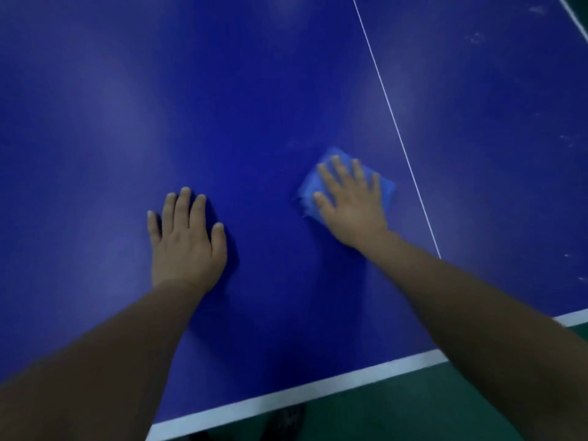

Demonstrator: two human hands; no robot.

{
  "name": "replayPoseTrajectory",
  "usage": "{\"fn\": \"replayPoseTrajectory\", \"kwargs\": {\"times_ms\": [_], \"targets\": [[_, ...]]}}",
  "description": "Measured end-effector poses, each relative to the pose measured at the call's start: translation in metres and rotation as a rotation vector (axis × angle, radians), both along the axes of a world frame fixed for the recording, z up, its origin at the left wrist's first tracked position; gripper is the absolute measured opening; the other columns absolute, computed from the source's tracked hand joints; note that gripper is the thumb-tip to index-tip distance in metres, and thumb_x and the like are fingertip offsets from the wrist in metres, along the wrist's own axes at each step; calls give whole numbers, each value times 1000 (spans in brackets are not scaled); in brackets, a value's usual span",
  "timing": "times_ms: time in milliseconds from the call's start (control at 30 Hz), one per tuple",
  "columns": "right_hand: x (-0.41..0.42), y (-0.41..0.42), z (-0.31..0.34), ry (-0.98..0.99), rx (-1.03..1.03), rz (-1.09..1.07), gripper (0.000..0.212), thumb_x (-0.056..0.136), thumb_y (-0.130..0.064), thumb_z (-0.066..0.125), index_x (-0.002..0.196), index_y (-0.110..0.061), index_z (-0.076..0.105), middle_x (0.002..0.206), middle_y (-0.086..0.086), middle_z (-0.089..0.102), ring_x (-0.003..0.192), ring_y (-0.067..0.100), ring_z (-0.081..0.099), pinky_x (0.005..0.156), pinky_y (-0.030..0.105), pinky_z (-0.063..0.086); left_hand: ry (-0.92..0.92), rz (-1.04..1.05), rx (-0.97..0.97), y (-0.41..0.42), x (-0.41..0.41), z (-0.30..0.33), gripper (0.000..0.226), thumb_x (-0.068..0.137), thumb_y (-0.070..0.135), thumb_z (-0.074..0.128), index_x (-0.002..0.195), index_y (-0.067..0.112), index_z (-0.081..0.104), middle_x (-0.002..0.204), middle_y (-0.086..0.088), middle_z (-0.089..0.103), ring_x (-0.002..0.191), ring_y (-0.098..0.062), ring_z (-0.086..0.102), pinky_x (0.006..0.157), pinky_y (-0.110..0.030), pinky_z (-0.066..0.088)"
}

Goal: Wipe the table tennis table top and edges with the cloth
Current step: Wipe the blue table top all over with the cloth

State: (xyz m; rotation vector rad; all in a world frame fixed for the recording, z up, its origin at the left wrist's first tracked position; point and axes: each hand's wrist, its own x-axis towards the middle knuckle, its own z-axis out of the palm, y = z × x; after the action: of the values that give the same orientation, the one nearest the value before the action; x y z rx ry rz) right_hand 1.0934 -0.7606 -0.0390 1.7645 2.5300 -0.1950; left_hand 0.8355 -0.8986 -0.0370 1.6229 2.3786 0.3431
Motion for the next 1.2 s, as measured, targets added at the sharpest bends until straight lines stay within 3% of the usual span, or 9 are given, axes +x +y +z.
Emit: {"fn": "replayPoseTrajectory", "kwargs": {"times_ms": [200, 367, 533, 633, 767, 867, 967, 1067, 1200], "targets": [[53, 24, 1, 1, -11, -400, 72, 96, -60, 13, 161, -28, 20, 169, -2, 11, 154, 35, 8, 119, 66, 8, 20, -14, 2, 2, -3, -5, 68, 97, 50, 26, 151, 11, 39, 163, -11, 26, 154, -28, 10, 124, -54, 0], [-73, -36, -4, 20, 95, 120, 63, 96, -52, 33, 152, -25, 42, 162, 4, 34, 149, 40, 28, 112, 72, 24, 10, -15, 49, 0, -5, -8, 70, 101, 51, 24, 157, 10, 27, 167, -14, 15, 156, -27, 4, 124, -53, -1], [-192, -2, -2, 85, -14, 428, 62, 99, -53, 20, 156, -34, 34, 166, -4, 23, 154, 31, 14, 121, 62, 3, -7, 36, 108, 4, -6, -13, 68, 100, 43, 27, 156, 5, 28, 166, -18, 17, 154, -32, 13, 124, -56, 4], [-177, 69, -5, 51, -26, 326, 62, 100, -55, 18, 158, -36, 26, 168, -6, 17, 155, 31, 10, 120, 62, 2, 29, 10, 72, 5, -7, -14, 68, 99, 45, 27, 155, 6, 32, 165, -17, 20, 154, -33, 14, 123, -57, 5], [-58, 169, -6, -67, 49, -123, 77, 91, -58, 2, 159, -30, 25, 167, 0, 20, 152, 38, 19, 116, 66, 16, 57, -17, 36, 5, -5, -14, 65, 101, 46, 26, 152, 9, 41, 163, -15, 26, 155, -31, 11, 123, -55, 1], [33, 196, 0, -23, 50, -439, 70, 98, -58, 12, 160, -29, 21, 169, 1, 15, 153, 38, 12, 117, 67, 11, 59, -21, 26, 5, -4, -13, 64, 101, 46, 25, 152, 10, 40, 163, -15, 26, 155, -30, 9, 123, -54, -2], [33, 191, 3, 21, 5, -574, 62, 105, -54, 22, 161, -28, 17, 169, 0, 8, 154, 37, 4, 118, 69, 5, 72, -21, 18, 7, -3, -11, 64, 101, 45, 26, 151, 9, 41, 162, -16, 27, 154, -32, 11, 123, -53, -3], [-39, 153, -1, 15, 86, -355, 66, 101, -55, 17, 160, -27, 23, 168, 3, 15, 153, 41, 11, 116, 71, 11, 69, -13, 1, 7, -3, -11, 64, 101, 45, 25, 153, 10, 39, 164, -15, 24, 155, -30, 8, 124, -51, -5], [-120, 41, -5, 40, 25, 379, 63, 99, -57, 20, 158, -35, 25, 168, -2, 18, 155, 35, 10, 118, 68, 7, 72, -4, 15, 8, -3, -12, 65, 99, 45, 26, 151, 9, 42, 162, -17, 28, 154, -33, 13, 122, -55, 1]]}}
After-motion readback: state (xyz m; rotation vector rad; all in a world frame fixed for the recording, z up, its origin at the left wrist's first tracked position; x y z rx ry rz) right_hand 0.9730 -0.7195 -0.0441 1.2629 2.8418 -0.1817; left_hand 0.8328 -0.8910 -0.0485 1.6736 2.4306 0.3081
